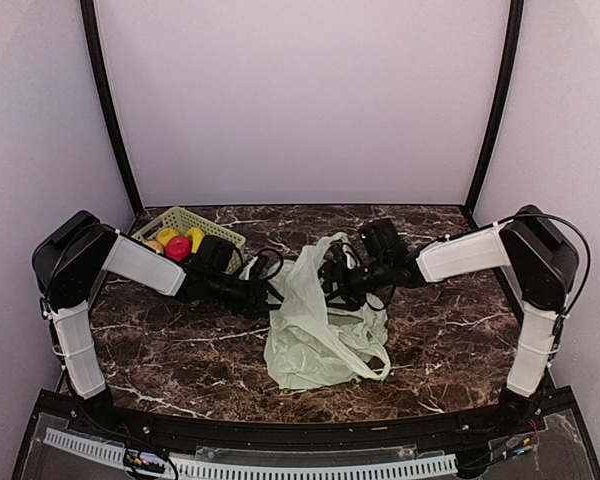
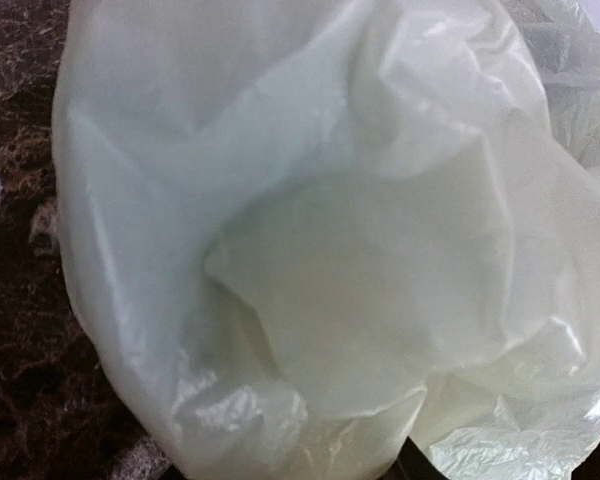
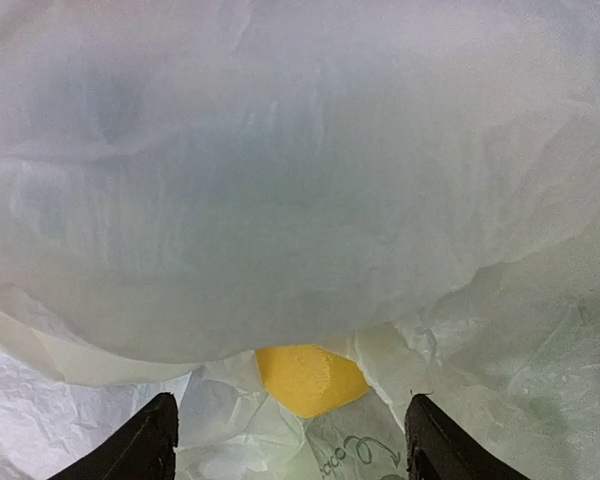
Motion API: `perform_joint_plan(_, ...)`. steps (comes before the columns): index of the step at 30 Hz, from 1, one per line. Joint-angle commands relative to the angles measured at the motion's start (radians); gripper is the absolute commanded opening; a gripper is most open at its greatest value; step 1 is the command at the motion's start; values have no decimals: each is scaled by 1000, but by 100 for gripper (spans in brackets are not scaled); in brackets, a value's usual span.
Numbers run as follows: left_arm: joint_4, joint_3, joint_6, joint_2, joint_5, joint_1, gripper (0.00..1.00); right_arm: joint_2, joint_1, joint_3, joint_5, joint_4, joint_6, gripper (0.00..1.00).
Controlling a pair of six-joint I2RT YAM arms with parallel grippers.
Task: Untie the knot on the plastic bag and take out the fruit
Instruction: Pick up the fake fruit from the takeout bag.
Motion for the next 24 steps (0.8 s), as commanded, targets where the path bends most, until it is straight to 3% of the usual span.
perform_joint_plan(1, 40, -10, -14, -3, 12, -7, 40, 36, 41, 2, -43, 39, 33, 75)
perform_joint_plan(10, 54, -9, -28, 5, 16, -15, 18, 110, 78, 26, -106, 156, 117, 80)
perform_joint_plan(17, 101, -16, -63, 19, 25, -36, 9, 174, 90, 82, -103, 183, 134, 76)
perform_joint_plan(21, 125, -22, -75, 22, 26, -45, 8, 196, 92, 113, -106, 180, 132, 68)
perform_joint_plan(24, 125, -21, -76, 16, 21, -44, 5, 191, 93, 109, -98, 184, 129, 50)
